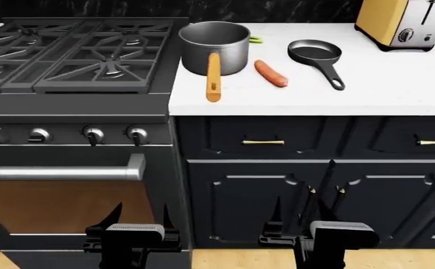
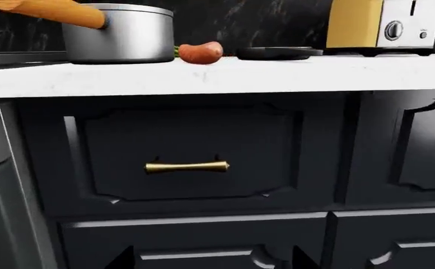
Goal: Place both pans onto different burners. Then place the celery and the sausage on different pans.
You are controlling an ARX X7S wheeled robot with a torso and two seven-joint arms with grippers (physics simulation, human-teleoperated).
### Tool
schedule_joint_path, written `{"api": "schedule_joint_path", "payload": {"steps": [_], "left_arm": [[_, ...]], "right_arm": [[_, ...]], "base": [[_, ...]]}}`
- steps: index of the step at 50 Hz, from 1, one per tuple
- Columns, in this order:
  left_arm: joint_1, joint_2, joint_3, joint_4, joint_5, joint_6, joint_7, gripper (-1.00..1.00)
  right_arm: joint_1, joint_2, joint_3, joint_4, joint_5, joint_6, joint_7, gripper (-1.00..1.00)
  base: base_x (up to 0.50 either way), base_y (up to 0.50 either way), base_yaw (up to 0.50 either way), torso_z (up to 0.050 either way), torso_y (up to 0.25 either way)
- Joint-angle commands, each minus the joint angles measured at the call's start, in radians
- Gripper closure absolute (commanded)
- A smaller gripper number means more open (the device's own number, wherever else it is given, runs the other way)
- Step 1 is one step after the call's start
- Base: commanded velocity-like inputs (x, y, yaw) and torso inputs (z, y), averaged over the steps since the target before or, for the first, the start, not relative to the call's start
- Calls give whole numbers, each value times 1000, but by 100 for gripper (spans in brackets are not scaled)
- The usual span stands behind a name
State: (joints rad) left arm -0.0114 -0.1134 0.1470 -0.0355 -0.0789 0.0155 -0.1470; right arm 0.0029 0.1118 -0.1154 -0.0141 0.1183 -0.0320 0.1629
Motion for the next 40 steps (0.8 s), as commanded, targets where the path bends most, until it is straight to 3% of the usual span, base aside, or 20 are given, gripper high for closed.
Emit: {"api": "schedule_joint_path", "payload": {"steps": [1,14,22,40], "left_arm": [[-2,-9,10,2,-11,-4,-12,-100],[0,-19,23,7,-29,-8,-13,-100],[-9,-25,36,-14,-25,17,-14,-100],[-17,-39,48,-15,-36,47,-16,-100]], "right_arm": [[1,10,-12,-2,8,0,14,-100],[1,21,-28,-3,20,-8,17,-100],[8,28,-35,2,15,3,30,-100],[26,55,-66,-2,-37,60,68,-100]], "base": [[0,-500,0,0,0],[0,-500,0,0,0],[0,-4,0,2,0],[0,0,0,50,0]]}}
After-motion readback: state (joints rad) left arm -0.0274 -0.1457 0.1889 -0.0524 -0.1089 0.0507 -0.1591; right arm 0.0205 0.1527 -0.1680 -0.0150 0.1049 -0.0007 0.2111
